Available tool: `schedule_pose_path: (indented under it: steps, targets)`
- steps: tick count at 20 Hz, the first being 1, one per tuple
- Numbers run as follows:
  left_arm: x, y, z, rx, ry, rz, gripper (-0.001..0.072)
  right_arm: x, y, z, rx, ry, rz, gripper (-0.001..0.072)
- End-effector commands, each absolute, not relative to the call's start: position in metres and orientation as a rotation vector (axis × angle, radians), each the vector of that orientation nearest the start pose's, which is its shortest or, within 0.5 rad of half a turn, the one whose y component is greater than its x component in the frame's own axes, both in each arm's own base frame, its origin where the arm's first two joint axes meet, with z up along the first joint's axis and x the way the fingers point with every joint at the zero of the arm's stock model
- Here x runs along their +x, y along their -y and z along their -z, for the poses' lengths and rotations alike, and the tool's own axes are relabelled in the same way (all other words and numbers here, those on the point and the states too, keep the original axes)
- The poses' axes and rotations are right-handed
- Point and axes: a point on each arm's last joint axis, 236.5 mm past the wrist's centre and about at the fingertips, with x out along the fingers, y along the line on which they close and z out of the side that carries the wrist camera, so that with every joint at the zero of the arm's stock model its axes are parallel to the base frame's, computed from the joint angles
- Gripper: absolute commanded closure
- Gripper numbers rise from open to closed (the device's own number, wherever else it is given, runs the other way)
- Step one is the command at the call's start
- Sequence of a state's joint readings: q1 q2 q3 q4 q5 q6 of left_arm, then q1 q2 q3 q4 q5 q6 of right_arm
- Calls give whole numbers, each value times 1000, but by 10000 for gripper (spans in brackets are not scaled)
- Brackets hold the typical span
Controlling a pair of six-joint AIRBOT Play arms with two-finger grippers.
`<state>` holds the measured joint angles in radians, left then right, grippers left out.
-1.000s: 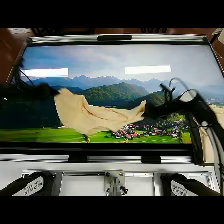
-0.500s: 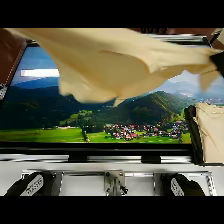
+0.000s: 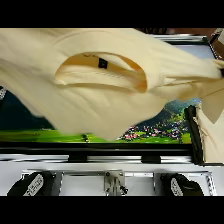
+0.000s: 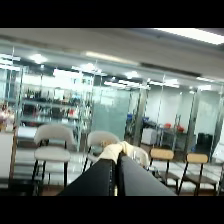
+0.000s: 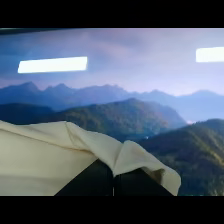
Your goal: Fold the shirts.
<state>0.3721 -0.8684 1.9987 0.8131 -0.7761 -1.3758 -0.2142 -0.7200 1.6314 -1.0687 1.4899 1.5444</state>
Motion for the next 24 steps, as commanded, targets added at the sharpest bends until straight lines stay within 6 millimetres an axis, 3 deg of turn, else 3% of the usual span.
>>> schedule_pose_path:
  steps: [1,4,7,10,12,15,18,19,21,23,24]
  targets:
    - [324,3,-554,-232,208,201,673,249,-68,-314,310,-755,-290,651]
    - [409,9,-439,-256,-135,280,673,288,-59,-248,428,-894,-248,651]
    - [481,52,-320,-285,-409,407,673,351,-66,-158,535,-941,-214,651]
    - [532,103,-213,-340,-617,485,672,417,-86,-91,503,-895,-207,651]
    - [547,127,-156,-389,-736,501,672,461,-92,-69,599,-822,-165,651]
    - [554,148,-91,-465,-888,495,672,503,-87,-45,824,-745,-77,651]
    - [536,160,-43,-513,-1065,512,667,504,-89,-10,847,-812,-52,651]
    - [525,163,-32,-531,-1133,520,565,500,-93,-4,840,-844,-63,651]
    - [497,162,-27,-554,-1263,546,29,490,-101,-3,803,-889,-109,651]
    - [459,142,-33,-577,-1443,562,2,476,-109,-13,723,-917,-177,651]
    - [437,120,-37,-584,-1555,520,4,468,-110,-17,669,-930,-202,651]
